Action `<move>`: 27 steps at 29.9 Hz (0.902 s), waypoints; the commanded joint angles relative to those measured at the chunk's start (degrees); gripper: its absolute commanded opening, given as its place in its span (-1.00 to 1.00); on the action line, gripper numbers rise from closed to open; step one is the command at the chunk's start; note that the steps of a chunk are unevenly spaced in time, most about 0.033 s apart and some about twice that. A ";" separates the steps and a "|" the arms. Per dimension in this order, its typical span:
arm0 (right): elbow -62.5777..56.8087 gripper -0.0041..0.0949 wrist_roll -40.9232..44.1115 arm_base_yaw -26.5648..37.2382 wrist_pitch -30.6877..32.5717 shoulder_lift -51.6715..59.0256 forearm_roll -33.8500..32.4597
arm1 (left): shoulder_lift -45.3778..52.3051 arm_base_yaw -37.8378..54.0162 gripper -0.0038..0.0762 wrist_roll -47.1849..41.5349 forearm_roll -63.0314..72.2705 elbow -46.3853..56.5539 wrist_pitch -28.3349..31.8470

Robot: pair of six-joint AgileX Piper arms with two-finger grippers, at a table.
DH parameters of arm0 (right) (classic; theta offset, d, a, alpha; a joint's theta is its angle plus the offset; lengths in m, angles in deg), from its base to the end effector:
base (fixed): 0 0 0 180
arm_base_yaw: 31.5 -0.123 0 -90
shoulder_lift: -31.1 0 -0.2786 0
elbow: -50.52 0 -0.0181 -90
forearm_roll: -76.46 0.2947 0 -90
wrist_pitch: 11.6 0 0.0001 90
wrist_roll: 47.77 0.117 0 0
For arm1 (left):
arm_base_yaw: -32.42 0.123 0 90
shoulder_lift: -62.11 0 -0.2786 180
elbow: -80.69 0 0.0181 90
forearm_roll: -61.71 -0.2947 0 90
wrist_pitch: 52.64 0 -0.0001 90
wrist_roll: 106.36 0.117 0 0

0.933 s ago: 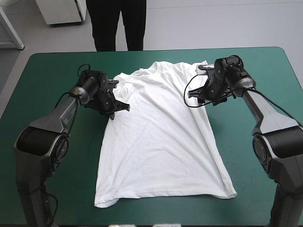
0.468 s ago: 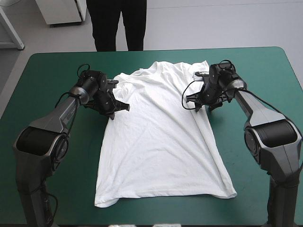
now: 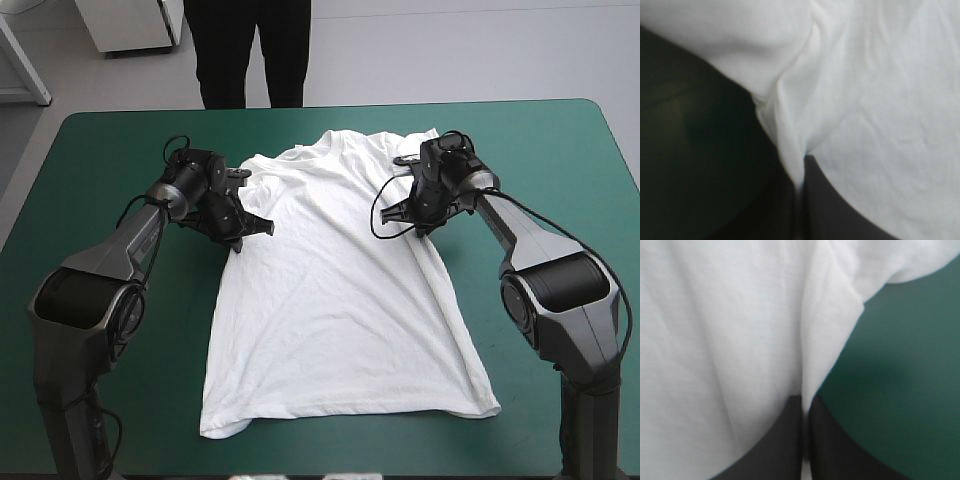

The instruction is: Fold the cloth

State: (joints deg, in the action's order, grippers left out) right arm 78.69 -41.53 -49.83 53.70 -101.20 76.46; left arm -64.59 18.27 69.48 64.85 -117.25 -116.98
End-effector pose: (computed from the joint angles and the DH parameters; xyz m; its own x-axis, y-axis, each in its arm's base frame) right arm 0.4737 0.1570 0.1596 -0.9618 -0.2041 -0.1823 -0.2112 0.9772 0.0199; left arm 0.4498 -0.1194 0.1527 -0.9821 0.1485 -0.1154 0.1562 0.9859 -0.0604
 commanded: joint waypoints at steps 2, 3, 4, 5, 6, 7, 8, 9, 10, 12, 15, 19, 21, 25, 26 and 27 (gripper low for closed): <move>-1.04 -0.95 -0.36 -1.75 0.23 -0.87 6.03 | -0.31 0.09 -0.93 0.43 0.53 0.50 3.13; -1.04 -0.95 -0.36 -1.75 0.28 -0.59 5.63 | -0.20 0.09 -0.93 0.56 0.53 0.40 3.00; -1.04 -0.95 -0.36 -1.75 0.42 0.10 5.25 | -0.02 0.09 -0.93 0.79 0.53 0.40 2.91; -1.04 -0.95 -0.08 -1.75 0.42 0.67 4.98 | 0.25 0.09 -0.93 0.79 0.61 0.38 2.68; -1.04 -0.95 0.19 -1.75 0.51 1.42 4.59 | 0.96 0.09 -0.93 0.90 0.61 0.28 2.55; -1.04 -0.95 0.54 -1.75 0.51 2.70 3.65 | 1.85 0.09 -0.93 0.91 0.61 0.28 2.55; -1.04 -0.95 0.95 -1.75 0.51 3.96 2.98 | 2.79 0.09 -0.93 0.91 0.61 0.28 2.55; -1.04 -0.95 1.12 -1.75 0.55 5.08 2.18 | 4.10 0.09 -0.93 0.91 0.61 0.28 2.55; -1.04 -0.95 1.12 -1.75 0.76 6.79 1.40 | 5.53 0.09 -0.93 0.91 0.61 0.28 2.66; -1.04 -0.95 1.41 -1.62 1.01 9.23 0.00 | 8.62 0.09 -0.93 0.91 0.61 0.28 2.66; -1.04 -0.95 1.54 -1.12 1.44 13.87 -1.45 | 12.95 0.09 -0.93 1.03 0.61 -0.25 2.02; -1.04 -0.95 2.03 -1.15 2.45 19.71 -5.43 | 17.78 0.09 -0.93 2.36 0.61 -2.49 0.07; -1.04 -0.95 2.03 -1.15 2.45 22.63 -5.70 | 19.87 0.09 -0.93 2.73 0.61 -4.21 -0.77; -1.04 -0.95 2.03 -1.15 2.46 27.85 -7.30 | 23.21 0.09 -0.93 2.73 0.61 -8.49 -2.46; -1.04 -0.95 2.03 -1.15 2.46 28.97 -7.72 | 23.87 0.09 -0.93 2.73 0.61 -9.52 -2.71; -1.04 -0.95 2.03 -1.15 2.46 30.37 -8.30 | 24.62 0.09 -0.93 2.73 0.61 -10.86 -2.87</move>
State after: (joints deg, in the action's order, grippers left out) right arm 76.21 -39.40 -51.45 57.19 -77.22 70.72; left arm -44.67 18.27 72.22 65.03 -123.87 -120.69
